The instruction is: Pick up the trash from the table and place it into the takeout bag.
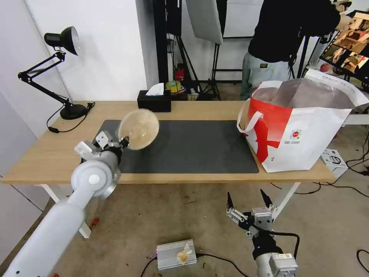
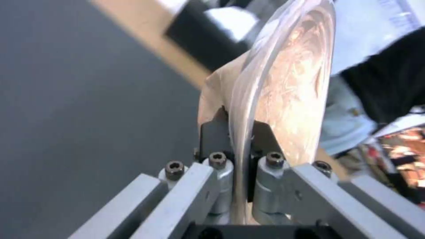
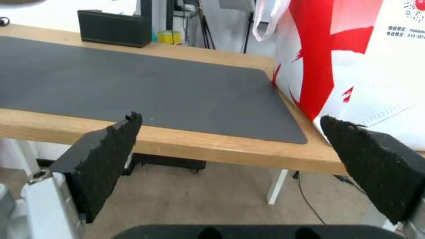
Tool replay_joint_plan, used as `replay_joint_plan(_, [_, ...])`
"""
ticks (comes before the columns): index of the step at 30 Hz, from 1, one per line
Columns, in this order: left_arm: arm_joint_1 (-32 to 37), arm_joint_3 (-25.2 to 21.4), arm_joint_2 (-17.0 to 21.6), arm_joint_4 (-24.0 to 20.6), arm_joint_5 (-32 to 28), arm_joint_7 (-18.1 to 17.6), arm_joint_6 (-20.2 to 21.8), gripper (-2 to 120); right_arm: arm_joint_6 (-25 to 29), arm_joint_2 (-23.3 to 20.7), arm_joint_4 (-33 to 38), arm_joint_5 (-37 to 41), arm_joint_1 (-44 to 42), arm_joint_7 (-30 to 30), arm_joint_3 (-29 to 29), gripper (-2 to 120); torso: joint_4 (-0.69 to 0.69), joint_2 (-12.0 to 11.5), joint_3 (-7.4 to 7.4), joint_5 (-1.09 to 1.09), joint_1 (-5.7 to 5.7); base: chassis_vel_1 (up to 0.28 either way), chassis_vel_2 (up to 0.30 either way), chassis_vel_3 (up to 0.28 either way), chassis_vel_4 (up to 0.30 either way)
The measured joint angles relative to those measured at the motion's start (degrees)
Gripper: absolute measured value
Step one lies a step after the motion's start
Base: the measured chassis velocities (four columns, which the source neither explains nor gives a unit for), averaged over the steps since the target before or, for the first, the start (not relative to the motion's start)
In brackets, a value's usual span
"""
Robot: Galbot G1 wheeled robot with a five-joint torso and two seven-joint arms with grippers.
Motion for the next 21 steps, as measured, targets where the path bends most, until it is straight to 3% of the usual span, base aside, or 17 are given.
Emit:
replay_joint_plan(9, [-9.47, 7.65, -0.72, 2.02, -0.52, 1.72, -2.61, 0, 0.0, 0.0, 0.0, 0.0, 0.0, 0.0, 0.0, 100, 0.0, 0.0, 0.0, -0.01, 0.0, 0.0, 0.0, 0.0, 0.0])
replay_joint_plan(21, [-27.26, 22.83, -6.42, 11.1, -0.58, 3.78, -6.13, 0, 0.0, 0.0, 0.0, 0.0, 0.0, 0.0, 0.0, 100, 0.0, -0.01, 0.01, 0.0, 0.0, 0.0, 0.0, 0.0, 0.0])
